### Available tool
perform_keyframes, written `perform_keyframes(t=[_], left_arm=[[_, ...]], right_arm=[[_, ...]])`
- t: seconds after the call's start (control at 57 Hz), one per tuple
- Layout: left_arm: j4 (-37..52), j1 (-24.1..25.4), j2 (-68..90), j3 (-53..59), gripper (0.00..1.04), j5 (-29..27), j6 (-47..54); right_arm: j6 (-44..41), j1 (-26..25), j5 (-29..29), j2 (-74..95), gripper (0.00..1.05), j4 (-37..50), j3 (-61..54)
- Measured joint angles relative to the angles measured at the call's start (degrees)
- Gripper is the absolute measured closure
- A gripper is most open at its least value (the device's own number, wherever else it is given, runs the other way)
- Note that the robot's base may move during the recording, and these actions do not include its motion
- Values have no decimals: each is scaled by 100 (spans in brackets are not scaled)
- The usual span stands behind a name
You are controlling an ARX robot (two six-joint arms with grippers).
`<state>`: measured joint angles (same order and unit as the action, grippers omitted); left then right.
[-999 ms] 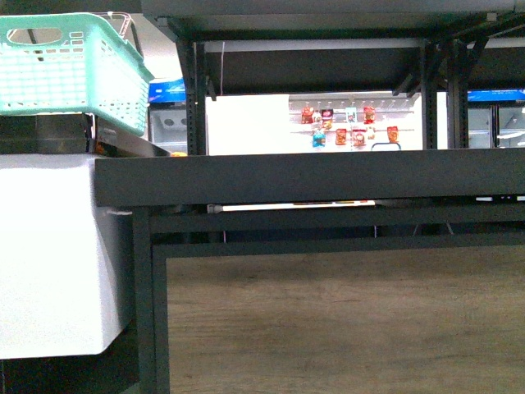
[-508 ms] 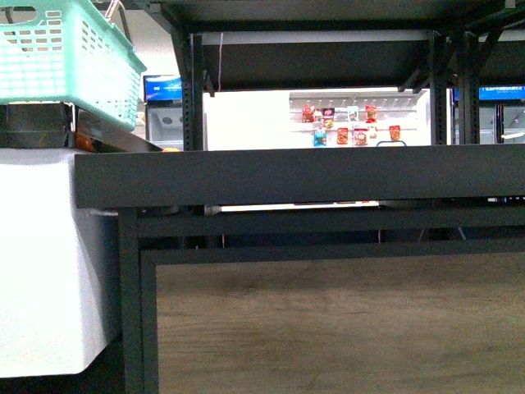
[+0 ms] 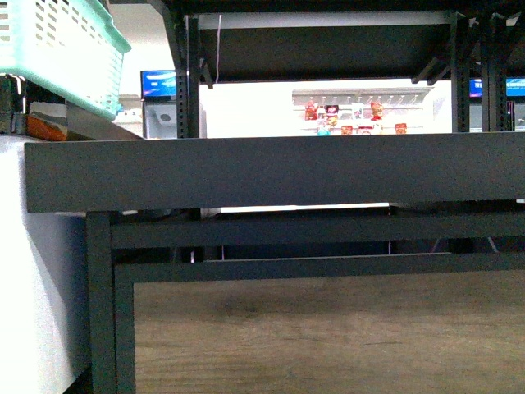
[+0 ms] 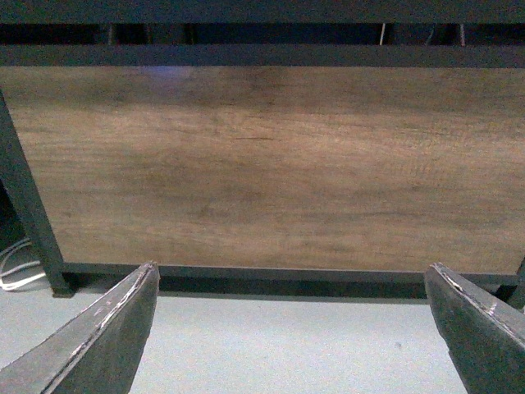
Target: Pick lemon from shelf
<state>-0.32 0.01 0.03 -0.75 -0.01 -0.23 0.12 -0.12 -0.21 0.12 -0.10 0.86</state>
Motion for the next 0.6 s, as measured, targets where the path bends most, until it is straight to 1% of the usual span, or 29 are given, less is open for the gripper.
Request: perform_keyframes(t=[0.596], left_arm=[[0,0,-2,0,8,2,0]], right_arm=[[0,0,2,0,7,0,0]])
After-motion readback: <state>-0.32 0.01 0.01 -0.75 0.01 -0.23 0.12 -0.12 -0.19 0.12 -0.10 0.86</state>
